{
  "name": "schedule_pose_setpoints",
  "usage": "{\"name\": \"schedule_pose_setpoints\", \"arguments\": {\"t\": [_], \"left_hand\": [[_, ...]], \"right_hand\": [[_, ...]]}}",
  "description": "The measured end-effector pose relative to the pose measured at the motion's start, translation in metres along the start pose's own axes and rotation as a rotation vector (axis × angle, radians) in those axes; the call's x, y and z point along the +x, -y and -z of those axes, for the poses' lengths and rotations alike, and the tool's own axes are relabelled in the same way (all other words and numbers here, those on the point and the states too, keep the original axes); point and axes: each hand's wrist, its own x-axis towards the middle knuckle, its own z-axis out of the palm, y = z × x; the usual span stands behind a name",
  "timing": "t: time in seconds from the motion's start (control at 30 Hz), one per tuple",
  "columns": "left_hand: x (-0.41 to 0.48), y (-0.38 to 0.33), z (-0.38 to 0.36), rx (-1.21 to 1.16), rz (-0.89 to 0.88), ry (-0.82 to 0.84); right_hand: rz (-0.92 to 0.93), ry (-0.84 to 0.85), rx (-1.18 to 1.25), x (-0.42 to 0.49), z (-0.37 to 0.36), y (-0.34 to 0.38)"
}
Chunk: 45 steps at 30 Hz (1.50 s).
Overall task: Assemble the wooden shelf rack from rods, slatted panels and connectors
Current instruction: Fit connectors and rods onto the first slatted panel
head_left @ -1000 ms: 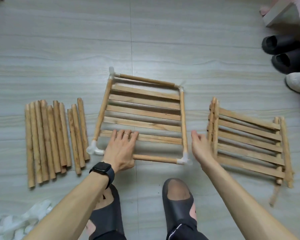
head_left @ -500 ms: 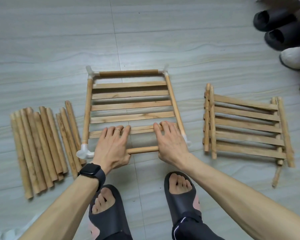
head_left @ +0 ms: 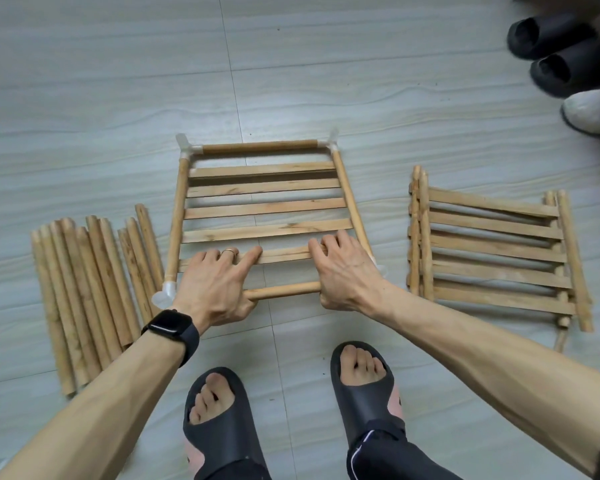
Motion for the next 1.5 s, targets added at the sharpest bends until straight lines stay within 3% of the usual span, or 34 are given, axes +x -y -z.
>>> {"name": "schedule_pose_setpoints", "arguments": {"t": [0.27, 0.87, 0.93, 1.03, 1.13, 1.2, 1.23, 1.3, 1.5], "left_hand": [[-0.018, 0.024, -0.005, 0.229, 0.077, 0.124], [0.000, 0.024, 0.008, 0.260, 0.067, 0.088], [-0.001, 0.028, 0.003, 0.100, 0.035, 0.071], [-0.014, 0.038, 0.006, -0.387, 0.074, -0.032], [-0.021, 0.049, 0.007, -1.095, 0.548, -0.076], [-0.016, 0.053, 0.007, -1.453, 0.791, 0.068], [-0.013, 0.054, 0.006, -1.555, 0.818, 0.150], [-0.009, 0.050, 0.001, -1.636, 0.809, 0.222], [-0.009, 0.029, -0.027, -1.657, 0.814, 0.229]], "right_hand": [[-0.041, 0.089, 0.018, -0.005, -0.012, -0.013], [-0.086, 0.036, 0.039, 0.008, -0.003, -0.016], [-0.084, 0.028, 0.041, 0.005, -0.004, -0.024], [-0.109, 0.027, 0.033, -0.004, -0.011, -0.034], [-0.122, 0.020, 0.048, -0.017, -0.019, -0.037], [-0.107, 0.034, 0.048, -0.026, -0.026, -0.038], [-0.090, 0.039, 0.045, -0.031, -0.030, -0.038], [-0.053, 0.044, 0.037, -0.039, -0.039, -0.040], [-0.059, 0.048, 0.009, -0.044, -0.055, -0.044]]}}
